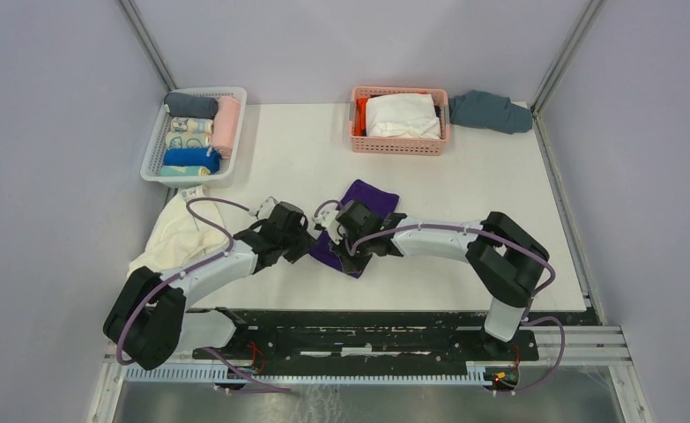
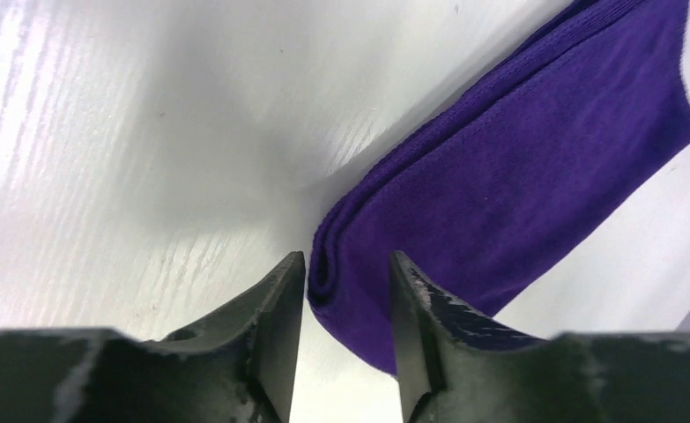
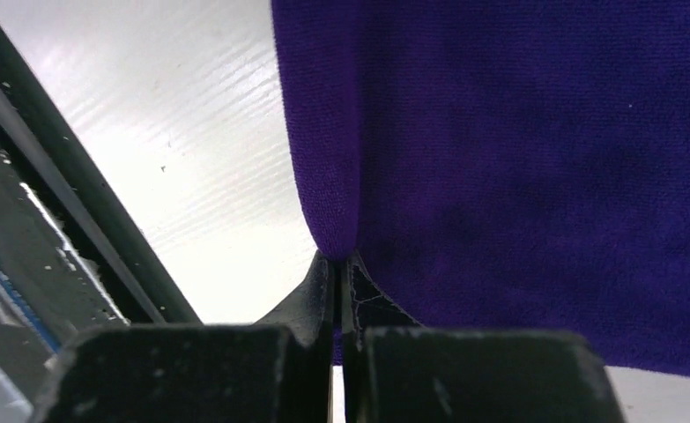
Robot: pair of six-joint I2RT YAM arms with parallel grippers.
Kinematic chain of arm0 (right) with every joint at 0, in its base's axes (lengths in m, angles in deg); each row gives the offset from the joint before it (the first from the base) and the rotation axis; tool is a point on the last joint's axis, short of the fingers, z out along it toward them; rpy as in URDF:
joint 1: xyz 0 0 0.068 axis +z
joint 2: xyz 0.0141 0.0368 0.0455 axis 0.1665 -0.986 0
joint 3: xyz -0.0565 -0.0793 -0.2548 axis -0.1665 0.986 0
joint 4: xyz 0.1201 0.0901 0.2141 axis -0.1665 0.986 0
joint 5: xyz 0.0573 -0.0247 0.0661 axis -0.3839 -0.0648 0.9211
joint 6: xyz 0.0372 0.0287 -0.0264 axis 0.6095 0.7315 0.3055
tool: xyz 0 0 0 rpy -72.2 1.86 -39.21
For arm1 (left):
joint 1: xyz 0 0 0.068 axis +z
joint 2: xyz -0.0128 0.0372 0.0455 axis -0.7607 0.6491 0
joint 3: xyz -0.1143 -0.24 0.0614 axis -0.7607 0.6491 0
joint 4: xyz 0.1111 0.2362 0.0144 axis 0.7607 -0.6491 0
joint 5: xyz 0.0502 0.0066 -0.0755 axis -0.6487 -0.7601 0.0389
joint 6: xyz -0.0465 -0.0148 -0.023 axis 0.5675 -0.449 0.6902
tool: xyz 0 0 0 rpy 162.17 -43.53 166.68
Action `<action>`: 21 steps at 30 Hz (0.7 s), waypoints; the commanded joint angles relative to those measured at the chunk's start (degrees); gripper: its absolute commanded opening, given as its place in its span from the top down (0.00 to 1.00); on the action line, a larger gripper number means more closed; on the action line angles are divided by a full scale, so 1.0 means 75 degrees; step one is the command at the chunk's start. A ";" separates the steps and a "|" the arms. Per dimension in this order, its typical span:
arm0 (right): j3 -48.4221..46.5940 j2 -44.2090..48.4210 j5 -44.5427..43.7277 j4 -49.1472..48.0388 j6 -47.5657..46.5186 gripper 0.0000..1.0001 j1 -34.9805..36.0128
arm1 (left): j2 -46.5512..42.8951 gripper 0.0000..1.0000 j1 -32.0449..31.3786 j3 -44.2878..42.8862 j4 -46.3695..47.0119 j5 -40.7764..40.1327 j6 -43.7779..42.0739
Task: Roll the towels
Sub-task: Roll the towel at the center of the board.
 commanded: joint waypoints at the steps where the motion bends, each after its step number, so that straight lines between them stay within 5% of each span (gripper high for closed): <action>1: -0.0658 -0.0403 0.2170 0.0262 0.0469 0.99 -0.0675 | -0.0692 0.47 0.0030 0.0233 -0.0156 -0.0599 0.0154; 7: -0.0706 -0.0903 0.4051 -0.0261 0.1198 0.99 -0.1512 | -0.1564 0.29 0.0080 0.0571 -0.0307 -0.0757 0.0074; 21: -0.0353 -0.2219 0.6413 -0.2060 0.2856 0.98 -0.2870 | -0.2941 0.27 0.0133 0.2012 0.1147 0.0190 -0.0116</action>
